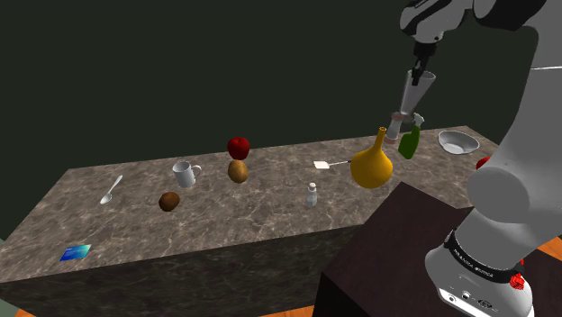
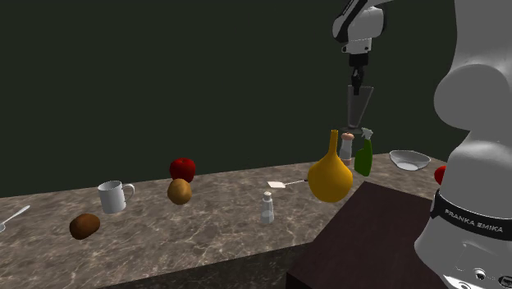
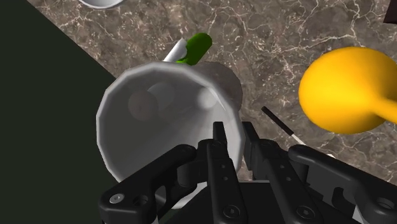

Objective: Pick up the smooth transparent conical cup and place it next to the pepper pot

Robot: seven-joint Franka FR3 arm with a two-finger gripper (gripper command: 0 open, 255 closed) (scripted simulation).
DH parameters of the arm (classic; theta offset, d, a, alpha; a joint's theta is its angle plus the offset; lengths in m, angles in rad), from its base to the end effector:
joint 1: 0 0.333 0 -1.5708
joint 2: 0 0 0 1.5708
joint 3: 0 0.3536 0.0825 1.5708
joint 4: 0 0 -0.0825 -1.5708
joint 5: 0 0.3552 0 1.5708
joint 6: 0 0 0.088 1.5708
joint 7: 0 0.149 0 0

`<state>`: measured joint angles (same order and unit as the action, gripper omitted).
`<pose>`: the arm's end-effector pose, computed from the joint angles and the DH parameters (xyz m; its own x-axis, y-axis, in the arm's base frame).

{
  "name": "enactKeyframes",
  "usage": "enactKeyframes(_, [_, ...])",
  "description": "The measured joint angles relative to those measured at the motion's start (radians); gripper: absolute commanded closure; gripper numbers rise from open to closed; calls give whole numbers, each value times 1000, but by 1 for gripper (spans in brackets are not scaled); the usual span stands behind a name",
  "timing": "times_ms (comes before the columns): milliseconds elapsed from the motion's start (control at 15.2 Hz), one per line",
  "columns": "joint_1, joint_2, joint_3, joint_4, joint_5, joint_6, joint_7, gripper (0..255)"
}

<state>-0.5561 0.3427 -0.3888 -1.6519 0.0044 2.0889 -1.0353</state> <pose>0.4051 -0.5129 0.4420 0.9926 0.1124 -0.0463 0.1185 -0.9794 0.1637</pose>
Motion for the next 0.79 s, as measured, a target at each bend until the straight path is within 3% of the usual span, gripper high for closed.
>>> enactKeyframes(792, [-5, 50, 9, -94, 17, 141, 0, 255])
